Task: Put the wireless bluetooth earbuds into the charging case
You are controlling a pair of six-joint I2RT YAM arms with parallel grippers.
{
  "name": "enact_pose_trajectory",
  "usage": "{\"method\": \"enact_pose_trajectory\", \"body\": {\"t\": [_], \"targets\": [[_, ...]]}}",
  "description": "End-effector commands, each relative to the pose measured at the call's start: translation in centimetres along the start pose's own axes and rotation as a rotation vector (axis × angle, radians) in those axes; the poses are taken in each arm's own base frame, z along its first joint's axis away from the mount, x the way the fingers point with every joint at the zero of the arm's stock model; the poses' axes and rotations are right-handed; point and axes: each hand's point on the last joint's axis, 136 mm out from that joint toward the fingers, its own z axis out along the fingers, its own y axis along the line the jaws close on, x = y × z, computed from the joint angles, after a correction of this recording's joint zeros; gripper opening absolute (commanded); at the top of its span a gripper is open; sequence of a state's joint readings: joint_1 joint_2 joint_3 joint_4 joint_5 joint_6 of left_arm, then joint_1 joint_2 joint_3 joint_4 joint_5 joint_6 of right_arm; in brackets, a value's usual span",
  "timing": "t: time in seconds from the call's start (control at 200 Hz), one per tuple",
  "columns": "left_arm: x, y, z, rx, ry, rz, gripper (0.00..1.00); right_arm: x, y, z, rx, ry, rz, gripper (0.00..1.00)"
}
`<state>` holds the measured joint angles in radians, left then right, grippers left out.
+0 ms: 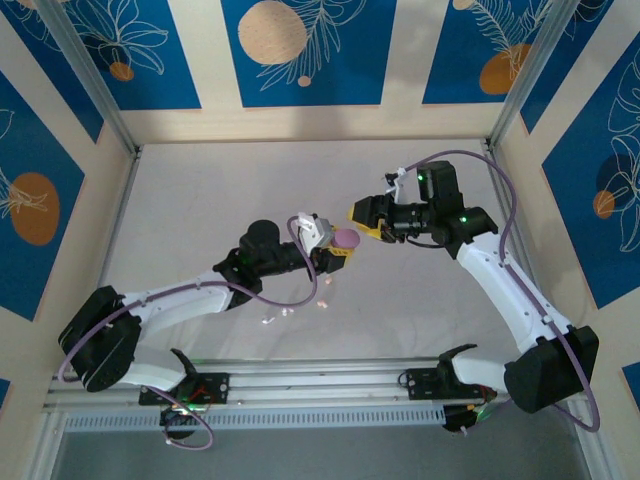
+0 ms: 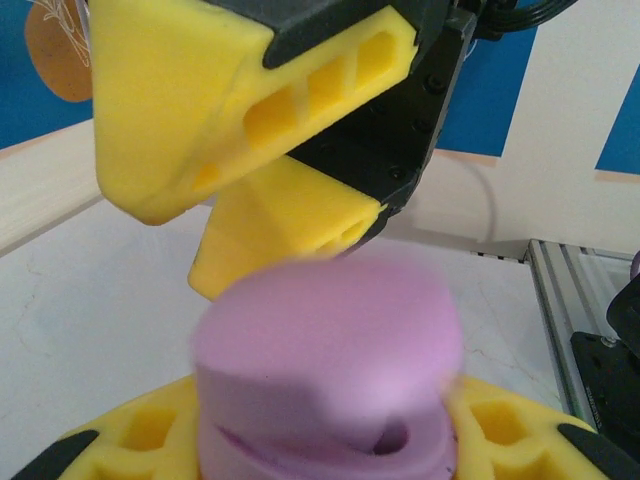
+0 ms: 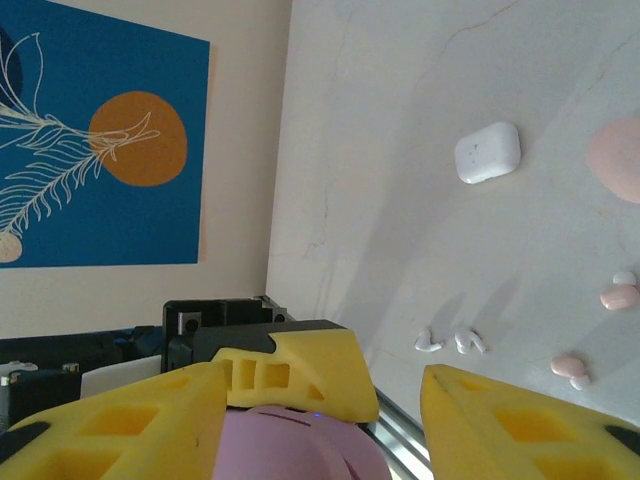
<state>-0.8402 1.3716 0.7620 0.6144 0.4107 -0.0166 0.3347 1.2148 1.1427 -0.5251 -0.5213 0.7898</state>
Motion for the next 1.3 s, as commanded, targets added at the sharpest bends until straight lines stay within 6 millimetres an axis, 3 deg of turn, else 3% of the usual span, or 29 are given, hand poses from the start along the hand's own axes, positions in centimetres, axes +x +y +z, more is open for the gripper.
{"method": "enact_pose_trajectory", "body": {"t": [0.0, 0.33, 0.665, 0.765, 0.87, 1.126, 1.296], "targets": [[-3.2, -0.9, -0.3, 0.024, -0.091, 0.034, 0.27, 1.3, 0.5, -0.3, -0.027, 0.046, -0.013, 0.55], [-4.6, -1.0, -0.2, 0.039, -0.148, 0.013, 0.28, 3.1, 1.1, -1.3, -0.221, 0.124, 0.027, 0.57], [-5.9, -1.5, 0.5, 0.094, -0.186, -0.03, 0.29, 4.5, 2.3, -0.8, -0.388, 0.262, 0.028, 0.52], [-6.3, -1.7, 0.5, 0.106, -0.199, -0.041, 0.29, 4.4, 2.2, -0.7, -0.391, 0.263, 0.023, 0.39], [-6.4, -1.9, 0.6, 0.12, -0.199, -0.042, 0.29, 4.4, 2.2, -0.7, -0.397, 0.264, 0.021, 0.35], [-6.0, -2.0, 0.7, 0.128, -0.191, -0.048, 0.3, 4.7, 2.8, -0.9, -0.428, 0.299, 0.007, 0.49], [-6.1, -1.9, 0.8, 0.126, -0.189, -0.045, 0.31, 5.1, 3.2, -1.0, -0.439, 0.32, -0.003, 0.41]]}}
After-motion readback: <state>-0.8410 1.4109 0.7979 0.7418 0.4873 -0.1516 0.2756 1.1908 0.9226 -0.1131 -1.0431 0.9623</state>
